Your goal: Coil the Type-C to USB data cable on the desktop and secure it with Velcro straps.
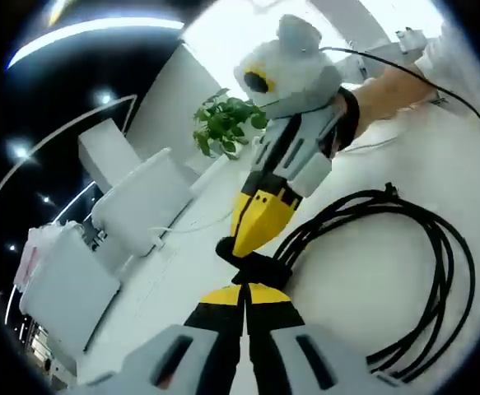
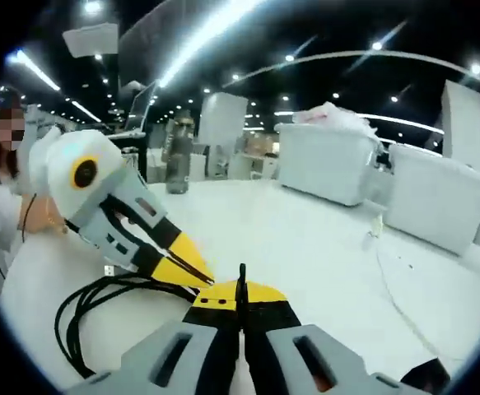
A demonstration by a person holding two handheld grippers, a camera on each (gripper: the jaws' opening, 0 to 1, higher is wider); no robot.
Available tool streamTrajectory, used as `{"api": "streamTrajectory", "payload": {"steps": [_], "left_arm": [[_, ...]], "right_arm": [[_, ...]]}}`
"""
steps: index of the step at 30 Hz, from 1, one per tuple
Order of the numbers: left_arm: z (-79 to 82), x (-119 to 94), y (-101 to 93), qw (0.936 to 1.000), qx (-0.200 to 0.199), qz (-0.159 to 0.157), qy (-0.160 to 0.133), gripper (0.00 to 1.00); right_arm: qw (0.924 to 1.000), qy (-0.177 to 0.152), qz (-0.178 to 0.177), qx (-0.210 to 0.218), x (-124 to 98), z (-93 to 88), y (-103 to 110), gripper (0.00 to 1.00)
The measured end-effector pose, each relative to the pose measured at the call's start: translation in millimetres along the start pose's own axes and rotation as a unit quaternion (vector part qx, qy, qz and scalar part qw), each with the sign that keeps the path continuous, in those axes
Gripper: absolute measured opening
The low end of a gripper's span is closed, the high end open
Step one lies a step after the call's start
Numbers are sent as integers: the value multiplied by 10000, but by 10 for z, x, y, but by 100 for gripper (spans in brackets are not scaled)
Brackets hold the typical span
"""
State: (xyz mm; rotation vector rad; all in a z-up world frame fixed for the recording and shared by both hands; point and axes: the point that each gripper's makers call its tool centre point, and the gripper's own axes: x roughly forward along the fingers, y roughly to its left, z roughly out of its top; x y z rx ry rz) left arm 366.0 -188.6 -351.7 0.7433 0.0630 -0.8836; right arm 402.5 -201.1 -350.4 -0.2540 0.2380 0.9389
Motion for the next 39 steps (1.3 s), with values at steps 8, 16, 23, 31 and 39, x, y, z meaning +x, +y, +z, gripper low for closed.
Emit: {"api": "streamTrajectory", "payload": {"steps": [8, 16, 23, 31, 39], "left_arm": [[5, 31, 2, 9999, -150, -26, -34, 2], [-18, 55, -64, 9998, -148, -95, -5, 2], [-26, 36, -78, 9997, -248, -69, -3, 2], [-30, 44, -54, 9980, -629, -22, -95, 2], [-37, 25, -62, 9981, -616, 55, -69, 2]], "right_arm": [[9970, 684, 161, 327, 80, -171, -14, 1], [9959, 676, -364, -478, 105, -233, -120, 7], [9863, 719, -924, -1164, 158, -184, -267, 7], [9998, 25, 133, -125, 35, 191, 81, 1], [9955, 874, 372, -40, 227, -285, -59, 0]]}}
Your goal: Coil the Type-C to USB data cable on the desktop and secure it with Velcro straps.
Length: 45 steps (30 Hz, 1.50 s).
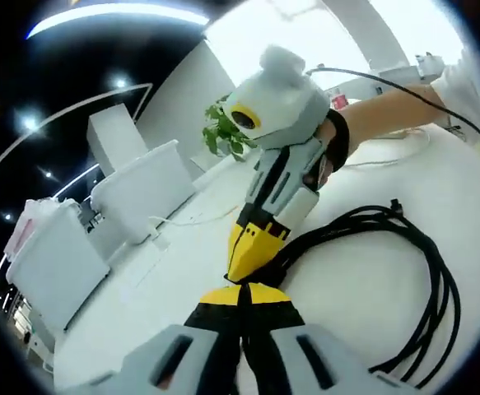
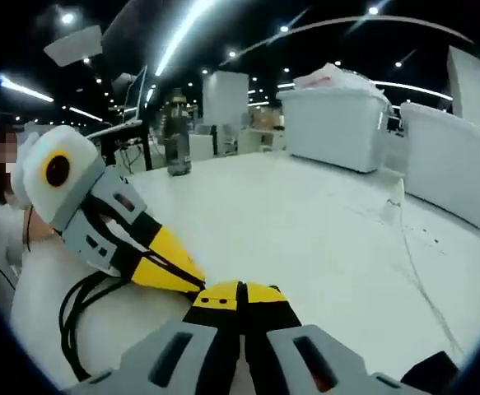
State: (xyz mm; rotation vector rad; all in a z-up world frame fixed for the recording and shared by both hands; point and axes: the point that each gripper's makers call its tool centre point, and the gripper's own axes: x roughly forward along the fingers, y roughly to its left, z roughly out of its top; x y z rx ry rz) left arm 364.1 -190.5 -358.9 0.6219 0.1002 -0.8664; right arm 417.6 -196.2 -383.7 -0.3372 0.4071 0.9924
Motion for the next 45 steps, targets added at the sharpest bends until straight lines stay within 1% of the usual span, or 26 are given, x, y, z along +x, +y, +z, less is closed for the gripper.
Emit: {"api": "streamTrajectory", "payload": {"steps": [1, 2, 6, 9, 11, 12, 13, 14, 15, 16, 18, 19, 20, 21, 22, 23, 24, 25, 27, 28, 30, 34, 36, 39, 42, 45], "left_arm": [[-3, 4, 10, 10000, -7, 9, 5, 2], [-6, 3, 10, 10000, -9, 10, 5, 2], [-9, -1, 3, 10000, -50, 8, -14, 2], [-11, -4, 0, 10000, -91, 22, -18, 2], [-12, -6, -4, 10000, -88, 37, -24, 2], [-13, -7, -4, 9999, -102, 47, -27, 2], [-13, -8, -5, 9999, -111, 50, -29, 2], [-13, -8, -3, 9999, -135, 58, -29, 2], [-14, -8, -4, 9998, -165, 66, -32, 2], [-14, -11, -3, 9998, -202, 83, -37, 2], [-26, -27, 32, 9996, -184, 200, 11, 2], [-43, -47, 81, 9994, -22, 326, 96, 2], [-29, -90, 178, 9976, 254, 625, 119, 2], [41, -148, 259, 9951, 437, 884, -49, 2], [105, -197, 305, 9933, 451, 1033, -241, 2], [229, -299, 363, 9904, -33, 1194, -700, 2], [305, -365, 390, 9867, -504, 1178, -999, 2], [371, -420, 420, 9798, -984, 1164, -1298, 2], [434, -504, 547, 9582, -1784, 1329, -1801, 3], [424, -523, 602, 9482, -2080, 1408, -1943, 6], [366, -542, 669, 9384, -2372, 1496, -2021, 10], [197, -584, 809, 9493, -1941, 1919, -1562, 12], [200, -608, 865, 9471, -1927, 2050, -1541, 18], [264, -726, 951, 9425, -1923, 2191, -1633, 22], [366, -1033, 1083, 9396, -1541, 2511, -1743, 22], [357, -1367, 1230, 9276, -1234, 2999, -1853, 22]], "right_arm": [[9998, 88, -121, -101, -3, -78, -40, 0], [9994, -302, -21, 152, 27, 9, -3, 0], [9987, -511, -85, 11, 4, 47, -12, 0], [9961, -423, -479, -614, -60, 79, -70, 0], [9957, -885, -132, 242, -95, 177, 46, 0], [9953, -902, -19, 343, -84, 158, 72, 0], [9993, -321, -8, 173, -21, -32, 11, 0], [9958, -830, -384, 54, -3, 94, -121, 0], [9981, -522, -298, -124, 0, 6, -124, 0], [9981, -562, -244, 109, 2, 1, -16, 0], [9967, -639, -423, 276, 18, 44, -179, 1], [9956, -697, -569, 248, -16, 60, -227, 1], [9942, -837, -584, 338, -65, 114, -256, 1], [9896, -1351, -413, 268, -193, 288, -138, 1], [9824, -1798, -166, 475, -319, 423, -31, 2], [9755, -2124, 130, 555, -435, 533, 91, 4], [9726, -2217, 470, 510, -502, 568, 237, 6], [9774, -1914, 747, 494, -483, 477, 326, 12], [9859, -1511, 719, 81, -395, 318, 375, 18], [9877, -1394, 703, -12, -356, 268, 379, 18], [9915, -1127, 645, -109, -247, 140, 405, 18], [9931, -961, 634, -224, -213, 71, 411, 18], [9937, -918, 552, -315, -209, 71, 412, 17], [9912, -838, 374, -956, -195, 69, 439, 15], [9858, -798, 335, -1441, -171, 78, 519, 11], [9842, -712, 341, -1584, -143, 122, 567, 9]]}}
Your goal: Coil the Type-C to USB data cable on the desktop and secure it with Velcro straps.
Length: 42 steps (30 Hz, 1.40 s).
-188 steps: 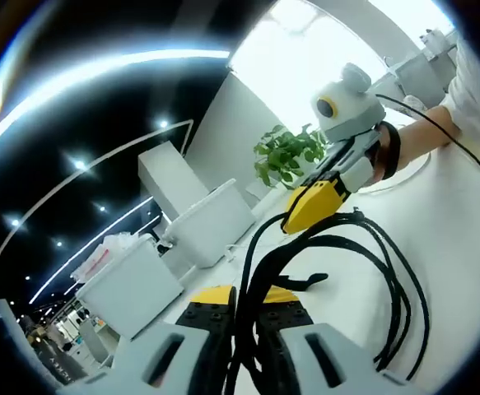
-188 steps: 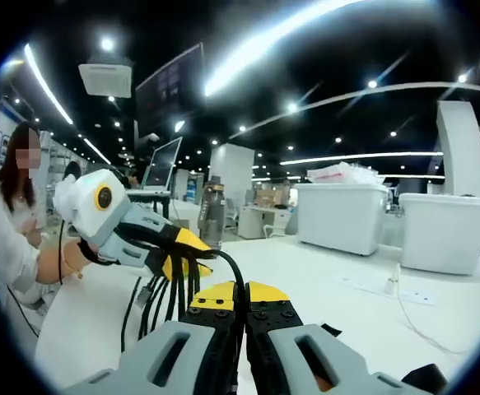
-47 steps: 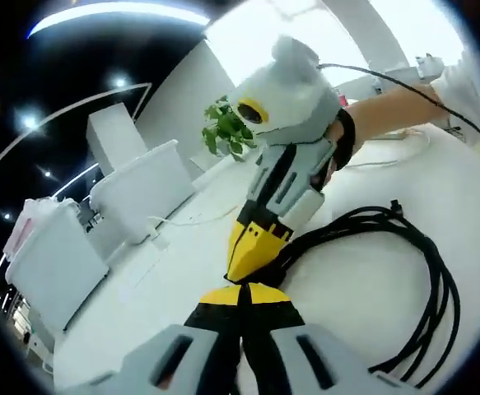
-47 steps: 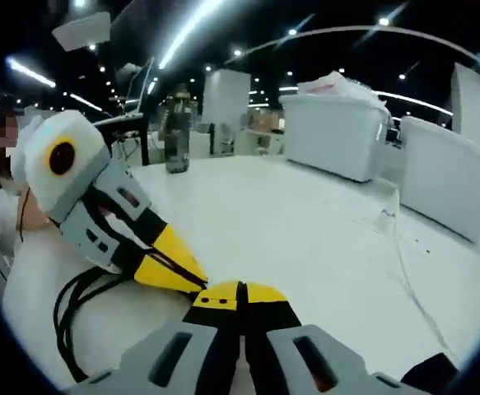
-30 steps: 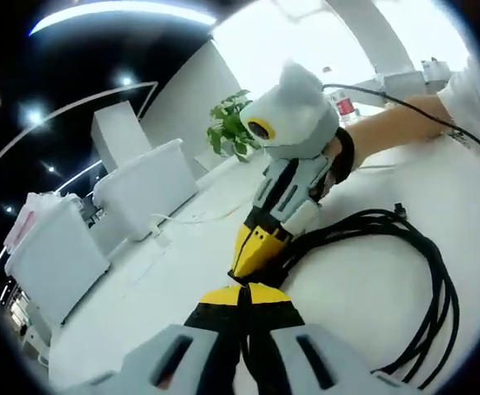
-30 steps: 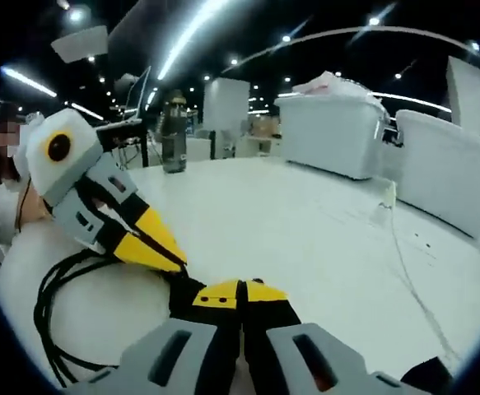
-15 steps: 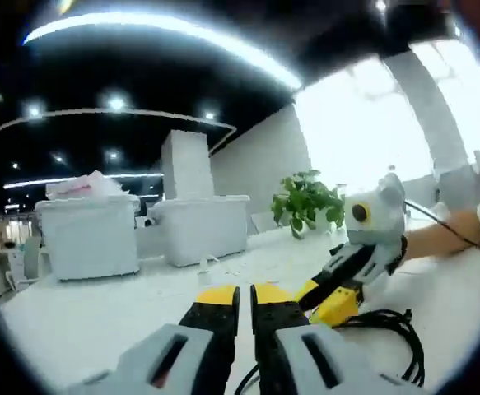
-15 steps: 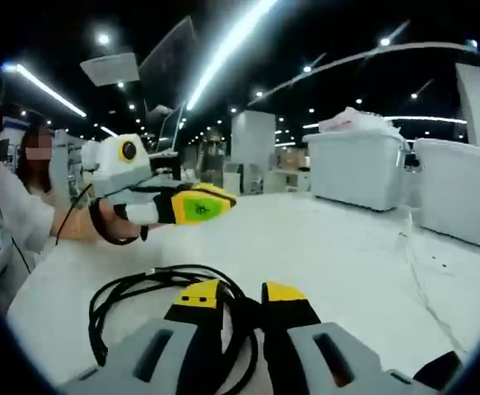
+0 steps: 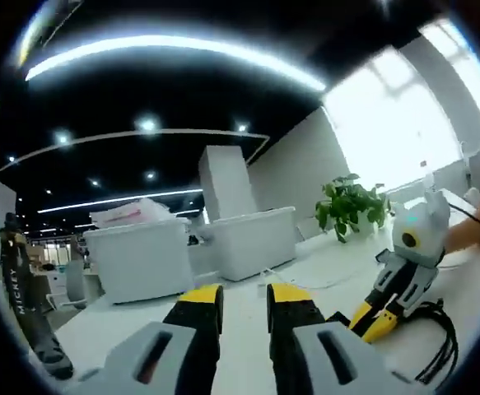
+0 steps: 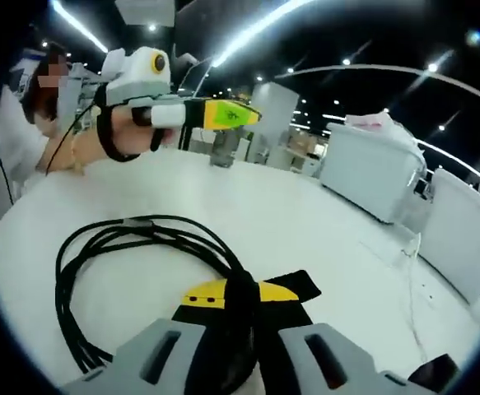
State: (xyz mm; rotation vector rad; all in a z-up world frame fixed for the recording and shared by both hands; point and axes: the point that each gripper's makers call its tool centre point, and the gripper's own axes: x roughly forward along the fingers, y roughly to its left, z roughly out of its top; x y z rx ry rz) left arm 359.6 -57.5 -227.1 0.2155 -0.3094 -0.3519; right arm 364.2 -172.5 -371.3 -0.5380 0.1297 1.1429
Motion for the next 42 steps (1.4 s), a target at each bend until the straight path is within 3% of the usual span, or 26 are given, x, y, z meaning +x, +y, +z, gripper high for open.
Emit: {"api": "streamTrajectory", "payload": {"steps": [2, 4, 5, 7, 9, 13, 19, 22, 23, 25, 29, 33, 35, 37, 39, 42], "left_arm": [[19, -118, 248, 9993, -56, 348, -79, 21], [-18, -182, 499, 9970, -379, 671, -93, 20], [-58, -208, 658, 9960, -286, 841, -26, 20], [-129, -256, 858, 9938, -45, 1105, 148, 20], [-163, -307, 1006, 9905, -160, 1362, 109, 20], [-206, -393, 1104, 9879, -151, 1535, 159, 20], [-339, -394, 1159, 9852, -40, 1690, 278, 20], [-390, -380, 1145, 9854, -53, 1654, 403, 20], [-388, -382, 1142, 9854, -50, 1654, 401, 20], [-393, -377, 1115, 9862, -35, 1600, 416, 20], [-414, -362, 1078, 9871, -50, 1542, 436, 20], [-432, -339, 992, 9882, -102, 1454, 462, 20], [-384, -330, 907, 9893, -148, 1377, 450, 19], [-282, -301, 778, 9913, -266, 1239, 351, 19], [-76, -248, 572, 9920, -537, 1138, 90, 19], [75, -178, 259, 9937, -636, 926, 50, 20]], "right_arm": [[9999, 48, 16, -106, 24, 22, -16, 8], [10000, -67, -2, -68, 111, 153, -88, 7], [9999, -111, -26, -70, 139, 215, -111, 7], [9987, -454, -227, -72, 249, 517, -217, 6], [9979, -594, -164, -223, 405, 790, -244, 6], [9965, -591, 271, -528, 944, 1141, -133, 6], [9926, -607, 1028, -201, 1622, 1176, 268, 6], [9932, -553, 970, -335, 1839, 1200, 373, 9], [9938, -646, 904, -99, 1855, 1240, 361, 10], [9905, -761, 866, 749, 1773, 1290, 342, 12], [9845, -1174, 528, 1189, 1403, 1375, 109, 14], [9772, -1424, -238, 1555, 716, 1292, -222, 17], [9719, -1534, -688, 1648, 241, 1201, -387, 18], [9609, -1613, -1340, 1807, -186, 1074, -594, 20], [9471, -1665, -1957, 1925, -591, 925, -786, 22], [9276, -1636, -2584, 2145, -1013, 671, -970, 24]]}}
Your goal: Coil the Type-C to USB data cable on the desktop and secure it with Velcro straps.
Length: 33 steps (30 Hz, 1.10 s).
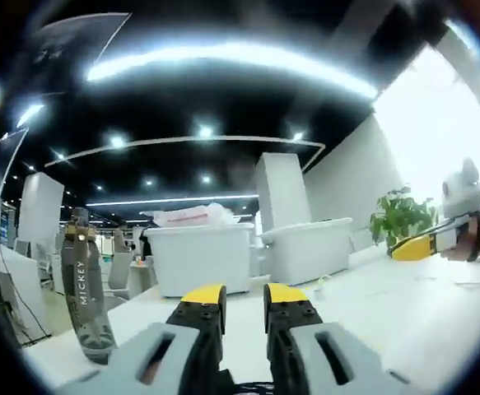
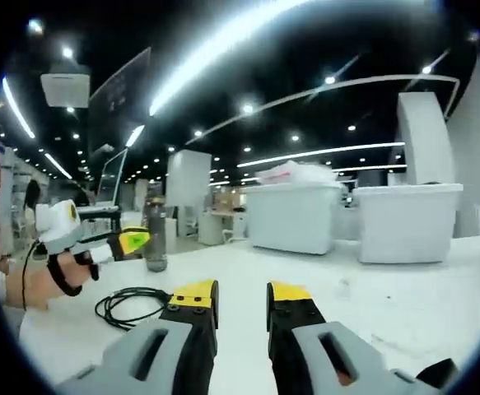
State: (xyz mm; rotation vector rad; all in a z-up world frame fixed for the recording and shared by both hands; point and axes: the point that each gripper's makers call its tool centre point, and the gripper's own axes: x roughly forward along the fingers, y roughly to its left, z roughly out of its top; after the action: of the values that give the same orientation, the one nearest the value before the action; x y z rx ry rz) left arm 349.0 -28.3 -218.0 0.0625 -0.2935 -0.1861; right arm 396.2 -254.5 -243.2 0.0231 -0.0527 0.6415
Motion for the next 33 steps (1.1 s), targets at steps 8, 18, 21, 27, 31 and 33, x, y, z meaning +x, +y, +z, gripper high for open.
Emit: {"api": "streamTrajectory", "payload": {"steps": [8, 18, 21, 27, 31, 33], "left_arm": [[-171, -22, -411, 9996, -190, -173, -77, 28], [-517, -105, -72, 9981, 359, 339, 368, 31], [-565, -110, -7, 9974, 380, 429, 445, 32], [-673, -105, -93, 9969, 324, 317, 635, 32], [-680, -110, -125, 9967, 353, 266, 674, 32], [-682, -112, -119, 9967, 340, 266, 691, 32]], "right_arm": [[9960, -262, -854, -12, -426, -340, -574, 34], [9810, -130, -1871, 502, -606, -478, -864, 41], [9765, -292, -2126, 195, -668, -413, -945, 41], [9760, -257, -2161, 82, -662, -436, -978, 42], [9745, -279, -2223, -91, -700, -401, -1007, 42], [9739, -322, -2245, -120, -722, -365, -1021, 42]]}}
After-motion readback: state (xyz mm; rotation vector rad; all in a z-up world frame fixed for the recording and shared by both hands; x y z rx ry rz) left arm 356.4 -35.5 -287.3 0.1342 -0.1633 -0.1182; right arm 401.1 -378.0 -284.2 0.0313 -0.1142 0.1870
